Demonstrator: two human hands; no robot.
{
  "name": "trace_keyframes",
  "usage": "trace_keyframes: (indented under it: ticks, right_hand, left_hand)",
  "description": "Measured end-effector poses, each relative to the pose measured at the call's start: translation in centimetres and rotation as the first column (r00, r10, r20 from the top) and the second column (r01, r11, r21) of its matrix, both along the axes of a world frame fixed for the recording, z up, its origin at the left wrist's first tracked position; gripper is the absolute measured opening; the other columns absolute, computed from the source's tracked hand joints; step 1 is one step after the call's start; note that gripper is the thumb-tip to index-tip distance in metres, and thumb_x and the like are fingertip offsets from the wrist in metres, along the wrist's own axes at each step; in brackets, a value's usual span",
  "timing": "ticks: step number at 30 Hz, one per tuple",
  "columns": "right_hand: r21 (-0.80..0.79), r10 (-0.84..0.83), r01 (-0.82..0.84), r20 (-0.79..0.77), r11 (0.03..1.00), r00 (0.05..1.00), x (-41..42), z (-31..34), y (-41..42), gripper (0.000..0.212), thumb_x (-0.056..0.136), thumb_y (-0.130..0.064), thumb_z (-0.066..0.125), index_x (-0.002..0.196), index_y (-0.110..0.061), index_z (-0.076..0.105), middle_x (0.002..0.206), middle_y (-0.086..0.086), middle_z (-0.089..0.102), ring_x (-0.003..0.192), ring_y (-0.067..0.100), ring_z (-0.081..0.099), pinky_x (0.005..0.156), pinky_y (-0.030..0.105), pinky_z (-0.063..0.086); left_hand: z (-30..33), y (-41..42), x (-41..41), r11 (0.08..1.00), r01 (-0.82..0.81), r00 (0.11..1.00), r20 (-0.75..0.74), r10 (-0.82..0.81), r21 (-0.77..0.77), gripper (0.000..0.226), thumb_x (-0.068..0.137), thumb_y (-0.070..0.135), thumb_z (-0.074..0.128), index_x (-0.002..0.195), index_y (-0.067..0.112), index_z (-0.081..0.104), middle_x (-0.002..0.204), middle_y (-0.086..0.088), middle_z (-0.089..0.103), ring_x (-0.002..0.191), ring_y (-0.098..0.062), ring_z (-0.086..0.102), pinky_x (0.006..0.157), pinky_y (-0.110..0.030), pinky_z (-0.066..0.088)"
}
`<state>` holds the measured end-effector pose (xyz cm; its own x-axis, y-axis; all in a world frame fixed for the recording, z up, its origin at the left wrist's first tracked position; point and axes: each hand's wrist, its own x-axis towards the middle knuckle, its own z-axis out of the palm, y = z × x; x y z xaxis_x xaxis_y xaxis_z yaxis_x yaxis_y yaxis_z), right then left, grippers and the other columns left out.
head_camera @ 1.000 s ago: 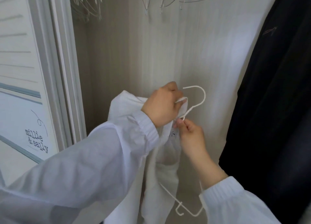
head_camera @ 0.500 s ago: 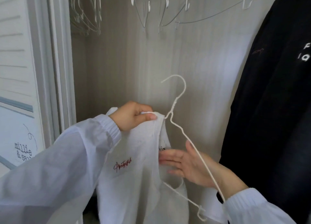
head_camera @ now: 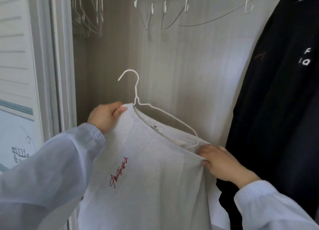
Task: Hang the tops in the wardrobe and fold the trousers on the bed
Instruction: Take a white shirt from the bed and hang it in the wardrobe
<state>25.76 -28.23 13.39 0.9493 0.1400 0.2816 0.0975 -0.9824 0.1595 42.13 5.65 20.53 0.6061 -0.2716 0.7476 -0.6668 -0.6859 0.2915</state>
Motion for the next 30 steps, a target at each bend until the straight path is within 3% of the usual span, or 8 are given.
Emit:
trace_keyframes:
  ticks: [4, 7, 9, 11, 15, 23, 27, 30]
  right_hand:
    - [-0.045, 0.008, -0.006, 0.061, 0.999, 0.998, -0.5, 2.7, -1.0, 0.034, 0.090, -0.024, 0.040, 0.115, -0.029, 0.063, 0.129, -0.016, 0.053, 0.128, 0.008, 0.042, 0.103, 0.028, 0.031]
    - [0.268, 0.012, -0.024, 0.048, 0.963, 0.999, -0.4, 5.0, 0.7, 0.030, 0.091, -0.007, 0.045, 0.093, -0.028, 0.067, 0.106, -0.011, 0.060, 0.109, 0.014, 0.054, 0.095, 0.028, 0.040]
    - [0.460, 0.012, -0.048, 0.082, 0.887, 0.997, 0.1, 6.5, 2.6, 0.032, 0.090, 0.000, 0.044, 0.090, -0.023, 0.067, 0.098, -0.005, 0.062, 0.098, 0.016, 0.057, 0.089, 0.027, 0.043]
    - [0.534, 0.015, -0.092, 0.148, 0.841, 0.989, 0.5, 7.8, 4.4, 0.029, 0.089, 0.003, 0.042, 0.092, -0.013, 0.066, 0.095, -0.002, 0.063, 0.095, 0.016, 0.057, 0.084, 0.023, 0.041]
    - [0.342, -0.054, 0.013, 0.111, 0.940, 0.992, 0.6, 9.7, 6.8, 0.020, 0.092, -0.014, 0.040, 0.106, -0.016, 0.054, 0.100, 0.006, 0.062, 0.093, 0.027, 0.057, 0.080, 0.035, 0.045]
    - [0.132, -0.131, 0.130, 0.003, 0.983, 0.991, -1.9, 10.2, 3.9, 0.027, 0.091, -0.006, 0.043, 0.095, -0.021, 0.064, 0.098, 0.002, 0.065, 0.095, 0.023, 0.059, 0.079, 0.034, 0.048]
    - [0.428, -0.020, 0.042, -0.056, 0.903, 0.998, -1.7, 9.7, 6.0, 0.042, 0.088, 0.002, 0.039, 0.116, -0.026, 0.056, 0.082, -0.008, 0.051, 0.075, 0.011, 0.048, 0.062, 0.019, 0.039]
    - [0.640, 0.049, -0.046, 0.013, 0.767, 0.999, -1.4, 8.9, 6.9, 0.034, 0.087, 0.004, 0.044, 0.106, -0.020, 0.058, 0.065, -0.009, 0.045, 0.057, 0.001, 0.042, 0.051, 0.012, 0.033]
  left_hand:
    - [-1.7, 0.3, -0.4, 0.978, -0.021, 0.983, 0.184, -0.018, 0.206, 0.059, 0.084, 0.067, 0.014, 0.067, 0.019, 0.043, 0.060, -0.001, 0.048, 0.057, -0.029, 0.056, 0.053, -0.028, 0.037]
    - [-2.6, -2.3, -2.5, 0.960, -0.027, 0.968, 0.248, -0.045, 0.277, 0.079, 0.084, 0.069, 0.004, 0.081, 0.015, 0.062, 0.073, -0.004, 0.062, 0.063, -0.030, 0.062, 0.055, -0.029, 0.040]
    - [-2.7, -4.8, -4.2, 0.938, 0.013, 0.982, 0.172, -0.077, 0.346, 0.086, 0.075, 0.069, -0.002, 0.100, 0.019, 0.064, 0.095, -0.004, 0.066, 0.086, -0.030, 0.063, 0.068, -0.032, 0.042]
    - [-2.4, -7.0, -5.7, 0.940, 0.099, 0.991, 0.051, -0.122, 0.326, 0.073, 0.083, 0.064, 0.012, 0.101, 0.015, 0.064, 0.101, -0.008, 0.066, 0.093, -0.031, 0.061, 0.074, -0.032, 0.041]
    - [-1.8, -8.8, -7.5, 0.945, 0.284, 0.958, -0.025, -0.284, 0.159, 0.037, 0.097, 0.036, 0.044, 0.084, 0.008, 0.063, 0.088, -0.013, 0.068, 0.082, -0.030, 0.059, 0.068, -0.029, 0.036]
    - [-1.4, -6.2, -5.8, 0.973, 0.231, 0.973, -0.021, -0.231, -0.025, 0.040, 0.096, 0.037, 0.046, 0.066, 0.011, 0.048, 0.059, 0.000, 0.050, 0.067, -0.026, 0.051, 0.067, -0.034, 0.041]
    - [-1.3, -7.8, -7.3, 0.946, 0.323, 0.945, 0.033, -0.324, 0.021, 0.041, 0.096, 0.036, 0.047, 0.059, 0.020, 0.040, 0.052, 0.011, 0.039, 0.059, -0.018, 0.042, 0.063, -0.030, 0.036]
    - [-1.7, -8.5, -7.4, 0.936, 0.351, 0.935, 0.043, -0.352, 0.025, 0.033, 0.096, 0.029, 0.050, 0.067, 0.015, 0.049, 0.054, 0.014, 0.040, 0.060, -0.015, 0.043, 0.063, -0.027, 0.033]
